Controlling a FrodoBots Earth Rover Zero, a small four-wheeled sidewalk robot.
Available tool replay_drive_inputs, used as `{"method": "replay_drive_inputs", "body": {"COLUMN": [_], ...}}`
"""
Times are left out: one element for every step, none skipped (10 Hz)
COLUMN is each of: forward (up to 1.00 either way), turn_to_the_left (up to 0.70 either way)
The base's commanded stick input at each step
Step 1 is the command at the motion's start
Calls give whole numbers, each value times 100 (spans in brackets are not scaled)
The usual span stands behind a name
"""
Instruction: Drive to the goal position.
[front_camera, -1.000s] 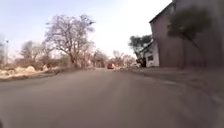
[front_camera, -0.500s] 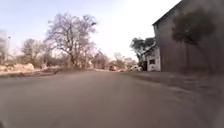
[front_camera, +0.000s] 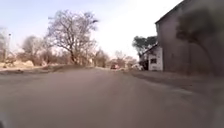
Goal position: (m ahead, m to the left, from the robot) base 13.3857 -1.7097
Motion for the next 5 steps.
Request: {"method": "replay_drive_inputs", "body": {"forward": [70, 70, 70, 70, 70], "turn_to_the_left": [0, 0, 0, 0, 0]}}
